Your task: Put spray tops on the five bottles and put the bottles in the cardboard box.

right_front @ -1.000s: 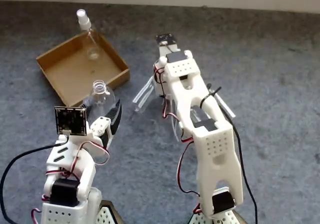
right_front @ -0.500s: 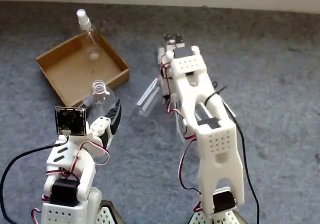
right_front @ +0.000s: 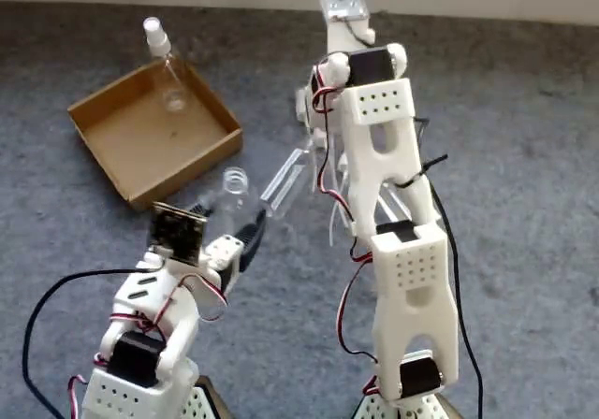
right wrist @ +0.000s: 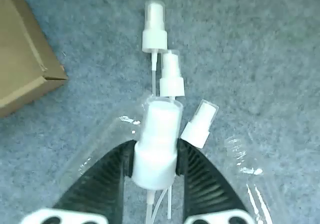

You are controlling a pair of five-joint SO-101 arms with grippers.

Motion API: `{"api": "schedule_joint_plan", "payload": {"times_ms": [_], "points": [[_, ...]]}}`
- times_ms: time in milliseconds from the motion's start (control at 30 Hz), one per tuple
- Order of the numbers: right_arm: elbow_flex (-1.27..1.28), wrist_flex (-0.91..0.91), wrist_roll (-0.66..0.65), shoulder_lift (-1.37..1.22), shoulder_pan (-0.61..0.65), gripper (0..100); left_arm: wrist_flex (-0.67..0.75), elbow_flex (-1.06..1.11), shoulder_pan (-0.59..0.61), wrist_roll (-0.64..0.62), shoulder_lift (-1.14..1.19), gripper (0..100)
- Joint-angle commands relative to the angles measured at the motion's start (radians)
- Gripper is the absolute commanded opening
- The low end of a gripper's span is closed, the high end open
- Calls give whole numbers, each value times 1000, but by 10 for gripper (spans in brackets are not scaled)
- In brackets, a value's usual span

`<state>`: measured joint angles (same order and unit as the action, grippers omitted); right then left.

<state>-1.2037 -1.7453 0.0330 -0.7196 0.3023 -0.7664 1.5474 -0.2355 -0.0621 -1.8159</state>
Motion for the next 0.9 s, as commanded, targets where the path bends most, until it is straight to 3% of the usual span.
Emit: {"api": "schedule_joint_plan", "payload": {"times_ms": [0,200,367,567,867], "points": [[-79,-24,2,176,-24,12,25,36,-156,138,-10,117],[-77,-24,9,378,-24,13,26,51,-203,152,-10,117],[-77,-24,9,516,-15,11,101,91,-206,150,-10,117],[-58,-25,9,680,-15,9,206,148,-292,149,-10,117],[395,-15,9,1073,-13,9,206,148,-367,149,-10,117]]}}
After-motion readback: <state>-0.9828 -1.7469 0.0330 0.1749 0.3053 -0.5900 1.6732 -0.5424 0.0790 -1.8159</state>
